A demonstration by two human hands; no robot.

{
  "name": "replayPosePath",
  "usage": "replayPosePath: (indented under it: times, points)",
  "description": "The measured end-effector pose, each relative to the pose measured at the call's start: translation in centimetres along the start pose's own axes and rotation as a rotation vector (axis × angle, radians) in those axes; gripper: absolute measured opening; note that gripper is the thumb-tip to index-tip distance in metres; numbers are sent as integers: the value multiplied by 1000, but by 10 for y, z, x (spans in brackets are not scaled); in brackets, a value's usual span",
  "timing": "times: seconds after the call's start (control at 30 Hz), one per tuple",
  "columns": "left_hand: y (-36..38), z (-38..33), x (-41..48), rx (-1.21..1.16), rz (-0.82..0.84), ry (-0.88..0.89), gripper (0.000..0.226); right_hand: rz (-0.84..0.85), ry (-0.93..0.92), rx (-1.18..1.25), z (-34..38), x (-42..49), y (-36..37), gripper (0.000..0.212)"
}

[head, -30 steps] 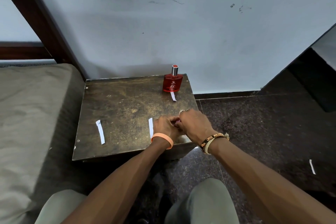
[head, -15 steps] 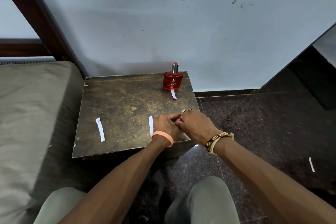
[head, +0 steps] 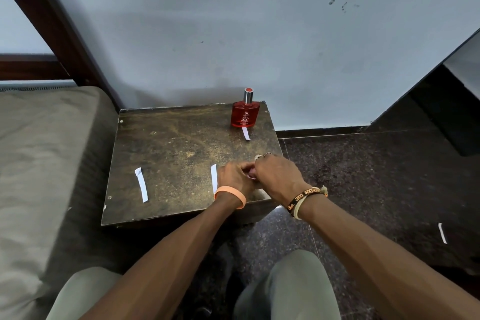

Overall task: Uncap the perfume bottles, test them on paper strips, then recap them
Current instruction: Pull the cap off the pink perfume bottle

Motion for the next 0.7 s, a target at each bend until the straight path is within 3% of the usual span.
replayPosePath:
  times: [0.13, 0.3, 0.53, 0.7]
  points:
    - [-1, -2, -1, 10, -7, 24, 28, 5, 46, 27, -2, 0, -5, 41]
    - [-1, -1, 0, -16, -2, 29, 23, -13, 7, 74, -2, -4, -2, 19]
    - [0, -1, 0, 8, 13, 17, 29, 11, 90, 106, -6, -3, -8, 35]
    - [0, 0, 1, -25, 15, 20, 30, 10, -4, 41, 0, -9, -11, 21]
Point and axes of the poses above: each hand's wrist, its own x-axis towards the middle knuckle, its own y-axis out of the palm, z = x × y, the point moved 5 cm from there along x, towards the middle knuckle, and after that the axes turned 6 degrees about y, right-handed, at the moved point
